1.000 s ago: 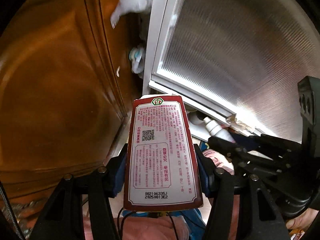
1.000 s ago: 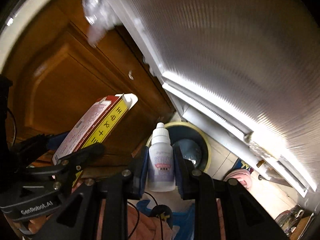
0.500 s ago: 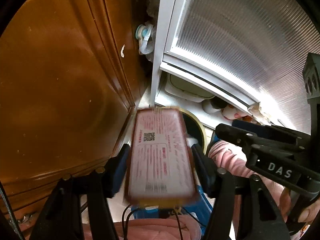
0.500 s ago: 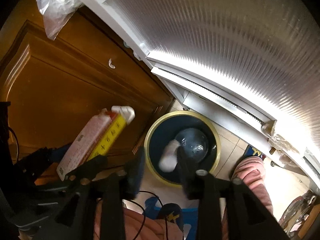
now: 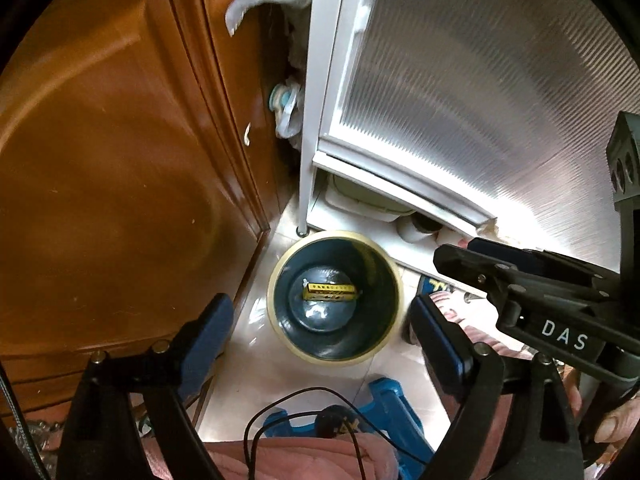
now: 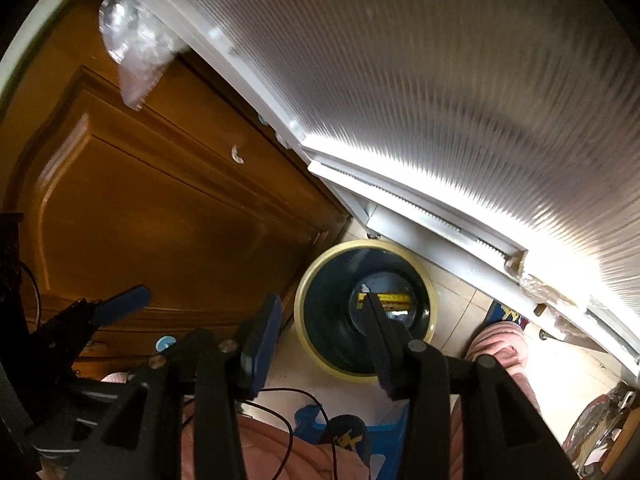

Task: Collect trash
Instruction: 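Raise both tools back up to the table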

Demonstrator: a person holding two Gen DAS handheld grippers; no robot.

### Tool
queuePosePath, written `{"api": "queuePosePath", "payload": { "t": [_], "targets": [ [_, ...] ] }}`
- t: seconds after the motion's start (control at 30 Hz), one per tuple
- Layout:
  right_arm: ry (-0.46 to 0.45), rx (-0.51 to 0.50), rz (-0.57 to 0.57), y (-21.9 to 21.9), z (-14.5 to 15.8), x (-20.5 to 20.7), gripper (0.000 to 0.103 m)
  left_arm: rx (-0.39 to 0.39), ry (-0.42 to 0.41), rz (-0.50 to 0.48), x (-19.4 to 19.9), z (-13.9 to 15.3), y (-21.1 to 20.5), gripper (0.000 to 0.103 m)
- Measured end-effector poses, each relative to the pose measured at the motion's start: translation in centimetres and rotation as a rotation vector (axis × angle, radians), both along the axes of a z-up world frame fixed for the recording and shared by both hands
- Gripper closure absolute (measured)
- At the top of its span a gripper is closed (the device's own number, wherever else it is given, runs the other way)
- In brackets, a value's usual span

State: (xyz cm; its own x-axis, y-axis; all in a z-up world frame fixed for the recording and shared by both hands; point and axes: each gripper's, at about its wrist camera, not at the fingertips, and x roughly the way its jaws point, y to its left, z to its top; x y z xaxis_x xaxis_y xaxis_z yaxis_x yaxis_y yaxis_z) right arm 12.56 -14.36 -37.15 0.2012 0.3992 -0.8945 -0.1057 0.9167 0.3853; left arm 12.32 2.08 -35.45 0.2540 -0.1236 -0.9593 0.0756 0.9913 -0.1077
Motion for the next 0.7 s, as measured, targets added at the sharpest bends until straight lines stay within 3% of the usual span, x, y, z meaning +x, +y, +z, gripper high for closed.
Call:
{"api": "queuePosePath", "payload": {
  "t": [0.43, 0.7],
  "targets": [
    [-0.153, 0.035, -0.018, -2.1, 8.9, -3.3, 0.06, -0.118, -0.172, -0.006, -3.0, 9.9, 0.2, 0.014],
    [-0.269, 0.046, -0.01, -3.5, 15.3, -4.7, 0.06, -0.144, -0.269, -0.048, -3.7, 16.4, 0.4, 0.014]
  ]
}}
